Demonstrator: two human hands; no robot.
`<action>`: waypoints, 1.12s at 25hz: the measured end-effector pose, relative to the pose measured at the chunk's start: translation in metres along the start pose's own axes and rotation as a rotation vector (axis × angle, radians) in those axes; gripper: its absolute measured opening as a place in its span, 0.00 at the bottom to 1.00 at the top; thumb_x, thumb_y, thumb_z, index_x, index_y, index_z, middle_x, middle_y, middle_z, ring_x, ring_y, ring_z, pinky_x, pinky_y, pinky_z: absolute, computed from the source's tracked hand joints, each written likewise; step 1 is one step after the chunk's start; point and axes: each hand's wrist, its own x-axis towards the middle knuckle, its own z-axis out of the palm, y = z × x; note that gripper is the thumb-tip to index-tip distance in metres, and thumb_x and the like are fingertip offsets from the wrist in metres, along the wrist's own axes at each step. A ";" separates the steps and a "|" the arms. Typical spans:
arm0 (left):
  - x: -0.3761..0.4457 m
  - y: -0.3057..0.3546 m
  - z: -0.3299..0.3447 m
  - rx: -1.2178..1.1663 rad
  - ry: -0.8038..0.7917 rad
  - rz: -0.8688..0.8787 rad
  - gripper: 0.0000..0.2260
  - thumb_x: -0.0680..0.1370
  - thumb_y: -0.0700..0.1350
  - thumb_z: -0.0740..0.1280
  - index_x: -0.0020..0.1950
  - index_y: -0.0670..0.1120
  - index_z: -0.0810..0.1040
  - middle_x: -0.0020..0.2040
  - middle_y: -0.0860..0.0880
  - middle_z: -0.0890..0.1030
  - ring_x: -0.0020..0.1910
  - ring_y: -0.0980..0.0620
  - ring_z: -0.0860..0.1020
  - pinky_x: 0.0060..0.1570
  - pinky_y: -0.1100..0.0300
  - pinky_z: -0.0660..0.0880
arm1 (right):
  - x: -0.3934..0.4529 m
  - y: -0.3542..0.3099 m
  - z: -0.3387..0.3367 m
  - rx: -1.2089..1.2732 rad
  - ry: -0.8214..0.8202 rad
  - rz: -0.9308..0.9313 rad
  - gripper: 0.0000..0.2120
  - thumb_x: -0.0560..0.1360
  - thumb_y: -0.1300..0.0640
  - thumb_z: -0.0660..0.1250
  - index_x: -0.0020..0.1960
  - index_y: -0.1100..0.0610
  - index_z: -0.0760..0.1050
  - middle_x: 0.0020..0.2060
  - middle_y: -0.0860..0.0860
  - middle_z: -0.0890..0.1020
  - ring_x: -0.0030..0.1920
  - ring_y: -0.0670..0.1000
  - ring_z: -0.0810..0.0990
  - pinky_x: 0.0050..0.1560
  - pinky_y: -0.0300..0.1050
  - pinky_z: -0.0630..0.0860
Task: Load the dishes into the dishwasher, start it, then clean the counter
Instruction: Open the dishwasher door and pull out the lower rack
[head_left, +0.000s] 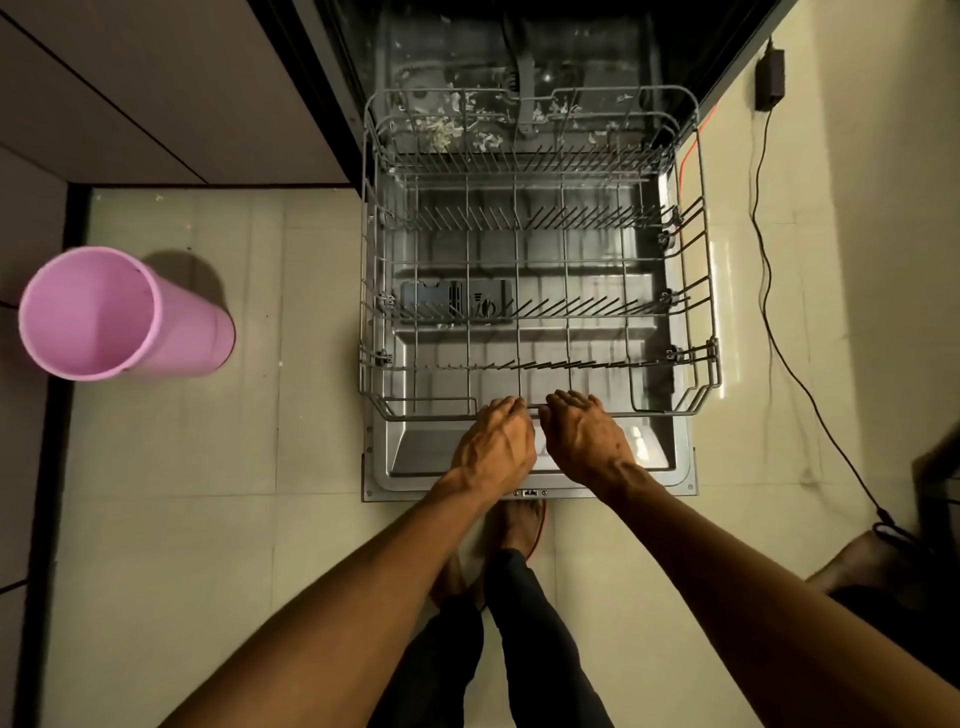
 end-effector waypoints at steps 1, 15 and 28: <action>0.002 -0.001 -0.002 -0.023 0.001 -0.003 0.20 0.83 0.45 0.52 0.72 0.37 0.66 0.70 0.40 0.72 0.69 0.47 0.70 0.71 0.56 0.63 | 0.001 -0.001 -0.001 -0.013 -0.001 -0.011 0.18 0.83 0.51 0.49 0.58 0.59 0.75 0.57 0.57 0.79 0.62 0.57 0.75 0.68 0.54 0.66; -0.050 0.012 -0.122 0.013 0.097 -0.079 0.24 0.84 0.48 0.47 0.78 0.39 0.50 0.79 0.41 0.53 0.78 0.47 0.50 0.77 0.54 0.46 | -0.055 -0.060 -0.096 -0.037 0.177 -0.138 0.27 0.83 0.46 0.48 0.77 0.60 0.58 0.77 0.57 0.60 0.78 0.54 0.55 0.76 0.50 0.47; -0.194 0.069 -0.234 -0.149 0.246 -0.112 0.23 0.85 0.47 0.46 0.78 0.40 0.48 0.79 0.43 0.50 0.78 0.48 0.46 0.77 0.55 0.44 | -0.197 -0.139 -0.198 0.021 0.329 -0.236 0.30 0.83 0.43 0.45 0.77 0.60 0.58 0.77 0.55 0.59 0.78 0.51 0.53 0.78 0.49 0.46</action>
